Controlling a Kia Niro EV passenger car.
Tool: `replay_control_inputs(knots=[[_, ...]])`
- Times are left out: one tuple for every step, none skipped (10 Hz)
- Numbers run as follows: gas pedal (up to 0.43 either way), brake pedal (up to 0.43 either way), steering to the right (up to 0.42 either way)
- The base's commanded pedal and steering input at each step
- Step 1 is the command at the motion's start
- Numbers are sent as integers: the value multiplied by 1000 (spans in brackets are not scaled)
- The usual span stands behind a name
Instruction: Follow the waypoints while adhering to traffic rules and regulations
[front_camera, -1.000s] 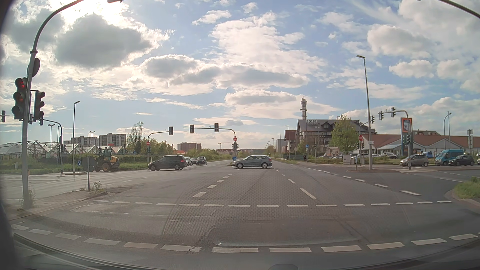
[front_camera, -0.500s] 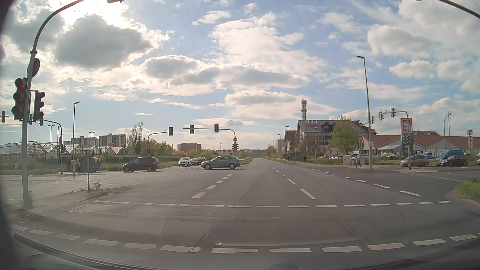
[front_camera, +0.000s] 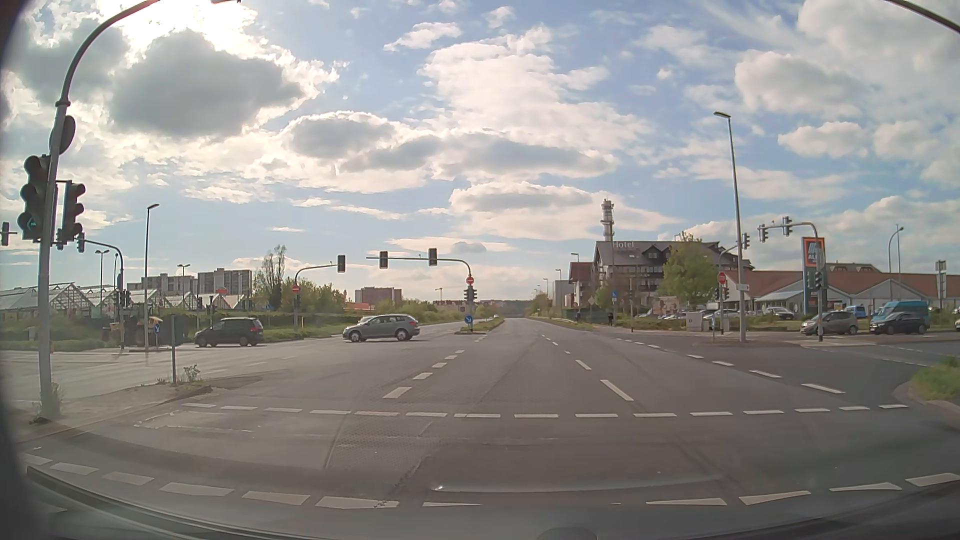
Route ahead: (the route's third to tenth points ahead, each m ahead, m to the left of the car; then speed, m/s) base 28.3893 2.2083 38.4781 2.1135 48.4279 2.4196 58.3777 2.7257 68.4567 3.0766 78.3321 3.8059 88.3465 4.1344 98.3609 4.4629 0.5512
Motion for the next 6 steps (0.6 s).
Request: replay_control_inputs(knots=[[220,0,-4],[240,0,-4],[268,0,-4],[280,0,-4],[299,0,-4],[319,0,-4]])
